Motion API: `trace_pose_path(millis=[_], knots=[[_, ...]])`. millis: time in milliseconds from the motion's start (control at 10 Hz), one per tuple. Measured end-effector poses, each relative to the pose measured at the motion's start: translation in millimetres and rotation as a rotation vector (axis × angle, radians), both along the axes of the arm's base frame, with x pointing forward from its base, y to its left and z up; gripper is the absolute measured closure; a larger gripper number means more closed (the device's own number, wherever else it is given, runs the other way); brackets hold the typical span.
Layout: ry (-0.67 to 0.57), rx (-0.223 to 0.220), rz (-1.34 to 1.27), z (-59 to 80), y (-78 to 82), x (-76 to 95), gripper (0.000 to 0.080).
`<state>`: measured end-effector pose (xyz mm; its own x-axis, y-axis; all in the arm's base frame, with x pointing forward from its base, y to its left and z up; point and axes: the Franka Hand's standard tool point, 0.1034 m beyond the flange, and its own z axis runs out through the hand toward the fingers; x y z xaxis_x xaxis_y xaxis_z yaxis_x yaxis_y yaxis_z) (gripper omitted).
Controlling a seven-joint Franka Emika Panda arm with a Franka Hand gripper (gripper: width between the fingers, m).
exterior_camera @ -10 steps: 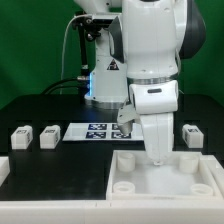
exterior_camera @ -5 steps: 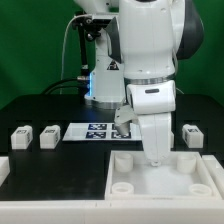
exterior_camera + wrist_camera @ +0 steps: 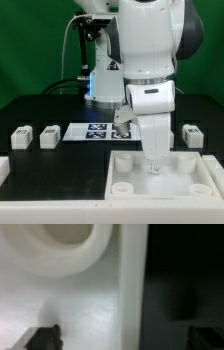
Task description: Assemble one leg
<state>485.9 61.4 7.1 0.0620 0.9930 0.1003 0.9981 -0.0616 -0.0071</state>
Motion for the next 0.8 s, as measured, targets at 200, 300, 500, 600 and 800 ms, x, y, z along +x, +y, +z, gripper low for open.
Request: trace_pose_path(millis=[200, 300, 500, 600, 800], knots=[[0.000, 0.000, 0.000, 0.0, -0.1, 0.0, 0.0151], [0.000, 0.000, 0.000, 0.0, -0.2, 0.0, 0.0151], [0.000, 0.000, -0.001, 0.0, -0.2, 0.0, 0.0150], [0.003, -0.001, -0.061, 4.1, 0.8, 0.0, 0.0150], [-0.008, -0.016, -0.180, 33.9, 15.4, -15.3, 0.0150]])
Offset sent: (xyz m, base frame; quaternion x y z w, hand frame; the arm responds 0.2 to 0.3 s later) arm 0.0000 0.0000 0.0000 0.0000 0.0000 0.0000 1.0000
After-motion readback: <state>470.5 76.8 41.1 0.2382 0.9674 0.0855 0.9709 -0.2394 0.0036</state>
